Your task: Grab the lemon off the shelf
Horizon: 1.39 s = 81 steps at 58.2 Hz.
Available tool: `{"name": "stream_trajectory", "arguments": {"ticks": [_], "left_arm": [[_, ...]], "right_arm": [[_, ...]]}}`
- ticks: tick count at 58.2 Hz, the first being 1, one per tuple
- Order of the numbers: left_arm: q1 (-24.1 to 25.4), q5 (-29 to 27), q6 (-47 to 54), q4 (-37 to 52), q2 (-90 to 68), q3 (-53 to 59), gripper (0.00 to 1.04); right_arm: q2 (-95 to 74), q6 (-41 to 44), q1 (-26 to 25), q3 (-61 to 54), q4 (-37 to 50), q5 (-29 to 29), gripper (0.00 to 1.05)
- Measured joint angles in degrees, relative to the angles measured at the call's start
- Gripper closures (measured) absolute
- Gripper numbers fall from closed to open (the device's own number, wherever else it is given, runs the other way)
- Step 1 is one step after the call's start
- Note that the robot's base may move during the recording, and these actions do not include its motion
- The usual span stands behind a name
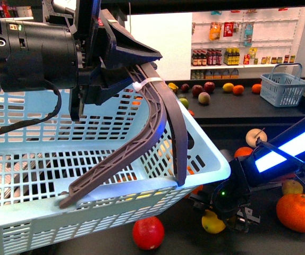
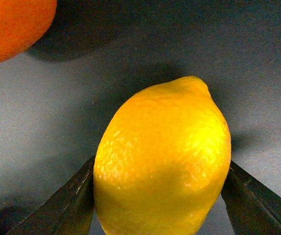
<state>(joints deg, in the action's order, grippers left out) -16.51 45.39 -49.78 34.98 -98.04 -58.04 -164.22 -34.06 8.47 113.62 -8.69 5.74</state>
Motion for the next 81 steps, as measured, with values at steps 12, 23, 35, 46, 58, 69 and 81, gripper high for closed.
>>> {"name": "stream_trajectory", "arguments": {"ticks": [12, 23, 35, 46, 58, 69, 81], "left_arm": [[0.0, 0.1, 0.0, 0.0, 0.0, 0.0, 0.94], [0.0, 0.0, 0.0, 0.0, 0.0, 0.0, 0.94], [0.0, 0.0, 0.0, 0.0, 0.0, 0.0, 0.94], [0.0, 0.0, 0.0, 0.0, 0.0, 0.0, 0.94], [0.0, 0.0, 0.0, 0.0, 0.0, 0.0, 0.94], [0.0, 0.0, 0.0, 0.0, 0.0, 0.0, 0.94], [0.0, 0.0, 0.0, 0.0, 0.0, 0.0, 0.94]], "right_arm": [[7.5, 0.7, -3.9, -10.1, 5.3, 2.1, 0.41], [20.0, 0.9, -9.2, -18.6, 14.1, 1.3, 0.41], [36.4, -2.4, -12.3, -29.5, 24.1, -9.6, 0.41], [49.7, -7.3, -10.8, -41.6, 33.3, -23.8, 0.41], [61.1, -11.4, -6.1, -53.7, 42.8, -34.0, 0.41], [64.1, -11.2, -3.1, -59.6, 45.0, -35.8, 0.41], [64.3, -7.8, 0.8, -63.4, 45.1, -35.8, 0.41]]}}
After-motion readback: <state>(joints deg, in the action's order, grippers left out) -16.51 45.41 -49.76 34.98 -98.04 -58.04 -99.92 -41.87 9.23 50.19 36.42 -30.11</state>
